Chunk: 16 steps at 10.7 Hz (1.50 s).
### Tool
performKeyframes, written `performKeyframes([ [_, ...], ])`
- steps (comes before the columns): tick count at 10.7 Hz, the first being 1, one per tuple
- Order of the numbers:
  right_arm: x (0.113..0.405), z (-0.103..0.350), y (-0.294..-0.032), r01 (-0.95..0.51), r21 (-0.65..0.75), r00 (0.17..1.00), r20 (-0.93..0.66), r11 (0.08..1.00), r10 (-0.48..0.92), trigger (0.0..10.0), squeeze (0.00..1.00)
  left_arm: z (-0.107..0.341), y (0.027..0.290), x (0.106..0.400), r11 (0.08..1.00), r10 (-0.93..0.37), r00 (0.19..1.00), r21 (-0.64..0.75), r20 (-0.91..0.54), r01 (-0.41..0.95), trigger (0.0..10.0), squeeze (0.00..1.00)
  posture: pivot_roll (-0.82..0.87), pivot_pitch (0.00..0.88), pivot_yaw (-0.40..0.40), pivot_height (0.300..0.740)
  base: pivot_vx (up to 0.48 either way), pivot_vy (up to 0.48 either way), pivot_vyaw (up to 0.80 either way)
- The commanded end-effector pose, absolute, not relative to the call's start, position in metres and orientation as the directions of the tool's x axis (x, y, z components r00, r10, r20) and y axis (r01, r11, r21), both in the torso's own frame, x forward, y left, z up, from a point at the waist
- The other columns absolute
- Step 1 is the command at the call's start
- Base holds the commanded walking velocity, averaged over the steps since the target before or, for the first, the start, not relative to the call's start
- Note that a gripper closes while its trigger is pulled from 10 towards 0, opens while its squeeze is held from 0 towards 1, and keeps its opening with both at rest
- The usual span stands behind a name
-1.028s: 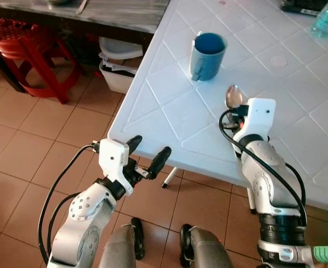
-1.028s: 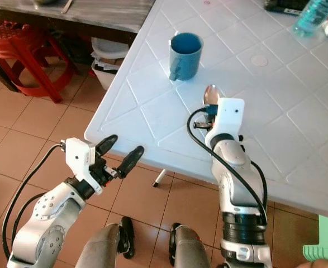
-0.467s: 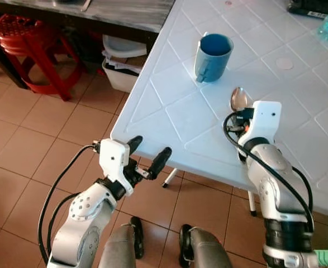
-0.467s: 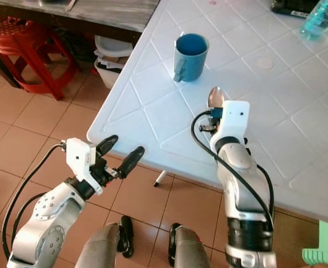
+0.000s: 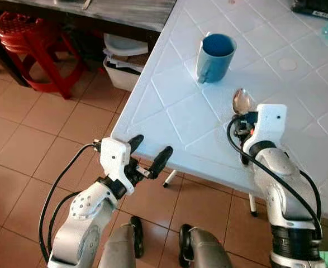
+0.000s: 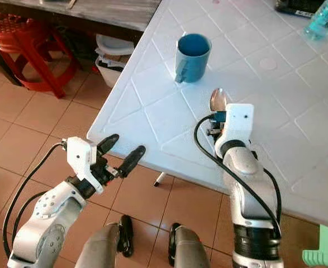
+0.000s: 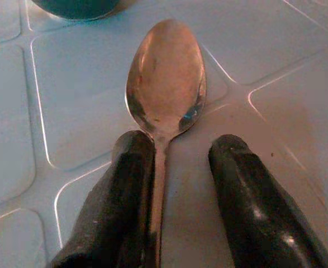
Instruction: Setting the table
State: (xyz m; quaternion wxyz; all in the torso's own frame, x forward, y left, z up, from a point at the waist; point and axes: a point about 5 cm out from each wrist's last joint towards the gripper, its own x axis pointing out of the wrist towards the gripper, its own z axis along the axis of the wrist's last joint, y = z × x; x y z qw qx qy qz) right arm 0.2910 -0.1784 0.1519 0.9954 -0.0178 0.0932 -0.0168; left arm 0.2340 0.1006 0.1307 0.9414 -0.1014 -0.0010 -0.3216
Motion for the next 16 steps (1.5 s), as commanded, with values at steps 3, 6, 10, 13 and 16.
performKeyframes([
  [3,0.275,0.108,-0.168,-0.022,-0.008,0.918,-0.396,1.0,0.017,10.0,0.0,0.131,0.101,0.231,0.769,-0.613,0.788,-0.185,0.06,0.612,10.0,0.0,-0.03,0.276,0.021,0.74,0.0,0.0,0.0],
  [6,0.27,0.104,-0.166,-0.031,0.005,0.91,-0.414,1.0,0.03,8.0,0.0,0.13,0.1,0.231,0.767,-0.616,0.786,-0.185,0.058,0.614,10.0,0.0,-0.03,0.279,0.022,0.74,0.0,0.0,0.0],
  [10,0.265,0.094,-0.168,-0.022,0.029,0.889,-0.458,0.999,0.033,0.0,0.0,0.13,0.099,0.23,0.764,-0.619,0.783,-0.188,0.057,0.617,10.0,0.0,-0.03,0.283,0.02,0.74,0.0,0.0,0.0],
  [13,0.264,0.092,-0.171,0.005,0.031,0.885,-0.466,1.0,0.01,0.0,0.0,0.13,0.098,0.23,0.763,-0.62,0.783,-0.189,0.058,0.618,10.0,0.0,-0.04,0.284,0.018,0.74,0.0,0.0,0.0],
  [16,0.268,0.094,-0.174,0.04,0.028,0.894,-0.448,0.999,-0.023,0.0,0.0,0.13,0.098,0.232,0.765,-0.618,0.784,-0.185,0.057,0.617,10.0,0.0,-0.04,0.287,0.018,0.74,0.0,0.0,0.0],
])
